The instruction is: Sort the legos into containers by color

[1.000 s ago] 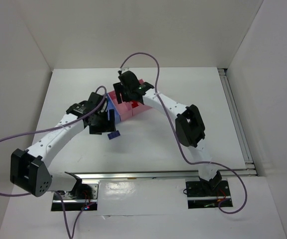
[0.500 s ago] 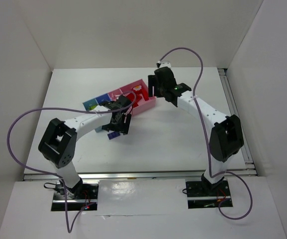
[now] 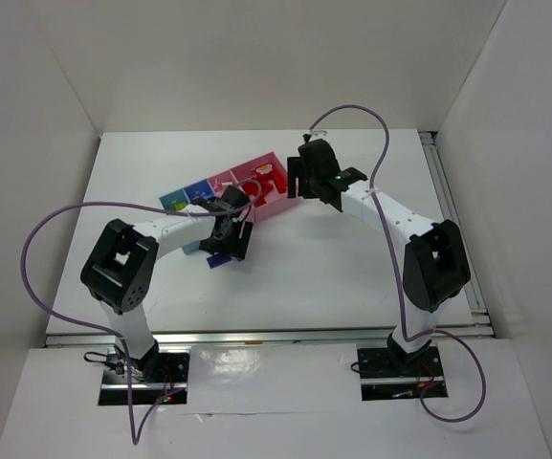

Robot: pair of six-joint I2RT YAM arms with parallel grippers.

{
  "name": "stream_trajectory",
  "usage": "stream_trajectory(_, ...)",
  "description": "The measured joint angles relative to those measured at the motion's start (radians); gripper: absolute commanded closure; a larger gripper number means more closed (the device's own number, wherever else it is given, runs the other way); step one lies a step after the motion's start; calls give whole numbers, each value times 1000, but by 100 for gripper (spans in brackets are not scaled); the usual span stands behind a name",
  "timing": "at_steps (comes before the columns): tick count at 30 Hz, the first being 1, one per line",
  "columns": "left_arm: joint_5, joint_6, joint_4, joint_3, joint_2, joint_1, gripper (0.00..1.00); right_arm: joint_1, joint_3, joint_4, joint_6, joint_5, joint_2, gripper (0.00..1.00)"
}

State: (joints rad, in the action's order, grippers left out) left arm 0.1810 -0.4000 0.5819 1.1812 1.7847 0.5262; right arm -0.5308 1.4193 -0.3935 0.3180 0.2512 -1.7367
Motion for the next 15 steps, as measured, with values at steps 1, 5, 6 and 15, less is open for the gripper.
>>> stream_trajectory(1, -13, 5, -13, -17, 0, -3, 17, 0, -2, 0, 0, -1, 0, 23)
stream_trajectory(5, -60, 3, -26, -50, 8, -14, 23, 0, -9, 5, 3, 0, 0, 23)
stream_trajectory(6, -64, 1, -30, -50, 8, -15, 23, 0, -11, 7, 3, 0, 0, 23)
stream_trajectory(15, -64, -47, -26, -50, 9, 95, 24, 0, -19, 12, 3, 0, 0, 23)
